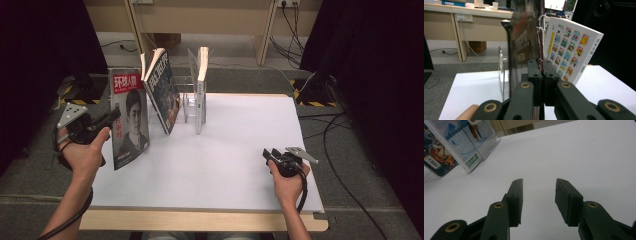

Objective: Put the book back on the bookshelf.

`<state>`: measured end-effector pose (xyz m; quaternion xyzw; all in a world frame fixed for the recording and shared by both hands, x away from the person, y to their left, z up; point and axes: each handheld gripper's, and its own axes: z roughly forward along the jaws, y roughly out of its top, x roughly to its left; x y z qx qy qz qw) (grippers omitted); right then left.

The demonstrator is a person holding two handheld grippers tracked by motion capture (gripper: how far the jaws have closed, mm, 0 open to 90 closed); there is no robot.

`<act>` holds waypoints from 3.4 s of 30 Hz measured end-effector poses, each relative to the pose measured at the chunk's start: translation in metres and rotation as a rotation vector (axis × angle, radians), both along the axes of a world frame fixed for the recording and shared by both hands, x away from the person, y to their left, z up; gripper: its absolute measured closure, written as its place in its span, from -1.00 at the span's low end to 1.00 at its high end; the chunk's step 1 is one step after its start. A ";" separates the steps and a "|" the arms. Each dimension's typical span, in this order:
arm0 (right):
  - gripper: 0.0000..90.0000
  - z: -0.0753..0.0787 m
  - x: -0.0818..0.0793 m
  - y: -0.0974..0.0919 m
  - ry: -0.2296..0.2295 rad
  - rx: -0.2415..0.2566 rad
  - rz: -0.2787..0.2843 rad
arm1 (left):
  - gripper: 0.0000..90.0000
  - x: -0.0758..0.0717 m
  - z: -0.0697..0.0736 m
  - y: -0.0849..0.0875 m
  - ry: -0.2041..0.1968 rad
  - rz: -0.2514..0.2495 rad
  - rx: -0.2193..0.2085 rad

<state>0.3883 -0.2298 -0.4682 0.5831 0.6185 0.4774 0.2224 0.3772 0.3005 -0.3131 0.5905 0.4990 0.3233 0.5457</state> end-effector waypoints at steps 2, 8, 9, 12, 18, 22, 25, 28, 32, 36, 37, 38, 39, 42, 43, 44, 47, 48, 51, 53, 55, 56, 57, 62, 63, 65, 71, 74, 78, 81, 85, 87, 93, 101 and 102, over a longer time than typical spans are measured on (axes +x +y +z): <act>0.31 0.000 0.000 0.000 0.002 0.003 -0.002 | 0.93 0.007 0.002 -0.002 -0.002 -0.003 -0.005; 0.31 -0.001 0.000 -0.001 0.005 0.003 -0.003 | 0.93 0.022 0.006 -0.005 -0.011 -0.013 -0.031; 0.31 -0.001 0.000 -0.001 0.005 0.003 -0.003 | 0.93 0.024 0.006 -0.006 -0.013 -0.018 -0.031; 0.31 -0.002 0.001 -0.001 0.012 0.006 -0.004 | 0.92 0.031 0.004 -0.010 -0.011 -0.027 -0.034; 0.31 -0.003 0.001 0.000 0.014 0.005 -0.002 | 0.92 0.047 0.005 -0.016 -0.010 -0.039 -0.037; 0.31 -0.004 0.002 -0.001 0.020 0.002 -0.003 | 0.92 0.057 0.009 -0.020 -0.008 -0.042 -0.043; 0.31 -0.005 0.002 -0.001 0.022 0.001 0.000 | 0.92 0.065 0.012 -0.023 -0.015 -0.046 -0.041; 0.31 -0.005 0.002 -0.001 0.020 0.000 -0.001 | 0.92 0.074 0.010 -0.023 -0.023 -0.042 -0.042; 0.31 -0.006 0.003 -0.002 0.021 -0.002 0.001 | 0.92 0.089 0.000 -0.021 -0.039 -0.025 -0.030; 0.31 -0.007 0.002 0.000 0.028 0.002 -0.002 | 0.92 0.103 -0.019 -0.015 -0.035 0.023 -0.026; 0.31 -0.007 0.002 0.000 0.027 0.000 -0.001 | 0.91 0.104 -0.023 -0.013 -0.033 0.034 -0.025; 0.31 -0.007 0.002 0.000 0.027 0.000 0.000 | 0.91 0.105 -0.027 -0.011 -0.029 0.043 -0.021; 0.31 -0.008 0.002 -0.001 0.027 -0.004 0.001 | 0.91 0.104 -0.029 -0.011 -0.034 0.053 -0.003; 0.31 -0.009 0.003 -0.002 0.032 0.002 -0.002 | 0.91 0.102 -0.032 -0.008 -0.034 0.070 0.049; 0.31 -0.009 0.003 -0.002 0.035 0.001 -0.002 | 0.91 0.102 -0.033 -0.004 -0.036 0.078 0.035; 0.31 -0.009 0.003 -0.002 0.036 0.001 -0.002 | 0.91 0.101 -0.034 -0.001 -0.041 0.092 0.035; 0.31 -0.009 0.002 -0.001 0.030 -0.005 0.003 | 0.91 0.095 -0.040 0.007 -0.061 0.131 0.048; 0.31 -0.008 0.002 -0.001 0.027 -0.006 0.005 | 0.91 0.092 -0.043 0.008 -0.066 0.129 0.052; 0.31 -0.009 0.002 0.000 0.029 -0.006 0.006 | 0.90 0.084 -0.054 0.009 -0.075 0.124 0.075; 0.31 -0.009 0.002 0.001 0.030 -0.005 0.008 | 0.89 0.079 -0.063 0.010 -0.075 0.125 0.080; 0.30 -0.009 0.001 0.001 0.030 -0.011 0.014 | 0.88 0.076 -0.071 0.014 -0.068 0.124 0.067; 0.30 -0.009 0.001 0.002 0.035 -0.005 0.011 | 0.87 0.075 -0.074 0.015 -0.063 0.127 0.072; 0.30 -0.010 0.001 0.002 0.037 -0.006 0.012 | 0.86 0.073 -0.076 0.017 -0.059 0.131 0.077; 0.30 -0.011 0.001 0.003 0.046 0.000 0.013 | 0.82 0.069 -0.080 0.022 -0.034 0.134 0.070; 0.30 -0.011 0.002 0.003 0.044 -0.004 0.016 | 0.80 0.068 -0.080 0.023 -0.030 0.139 0.073; 0.30 -0.011 0.002 0.003 0.049 0.003 0.014 | 0.77 0.068 -0.082 0.024 -0.016 0.137 0.070; 0.28 -0.012 0.002 0.002 0.054 -0.003 0.022 | 0.57 0.076 -0.082 0.027 0.015 0.118 0.030; 0.27 -0.013 0.003 0.003 0.064 0.006 0.019 | 0.44 0.082 -0.076 0.027 0.030 0.101 0.017; 0.27 -0.014 0.003 0.002 0.067 0.004 0.023 | 0.26 0.088 -0.068 0.025 0.043 0.094 0.012; 0.26 -0.014 0.003 0.002 0.069 0.005 0.025 | 0.07 0.092 -0.065 0.023 0.053 0.112 0.022; 0.26 -0.014 0.004 0.001 0.069 0.003 0.026 | -0.11 0.097 -0.065 0.021 0.074 0.125 0.027; 0.26 -0.014 0.004 0.001 0.072 0.010 0.025 | -0.13 0.100 -0.065 0.021 0.081 0.131 0.028; 0.26 -0.015 0.004 0.002 0.085 0.016 0.029 | 0.05 0.107 -0.062 0.016 0.109 0.103 0.055; 0.26 -0.016 0.004 0.002 0.086 0.015 0.031 | 0.44 0.115 -0.058 0.013 0.137 0.105 0.047; 0.26 -0.016 0.004 0.001 0.086 0.015 0.030 | 0.49 0.116 -0.058 0.013 0.141 0.101 0.046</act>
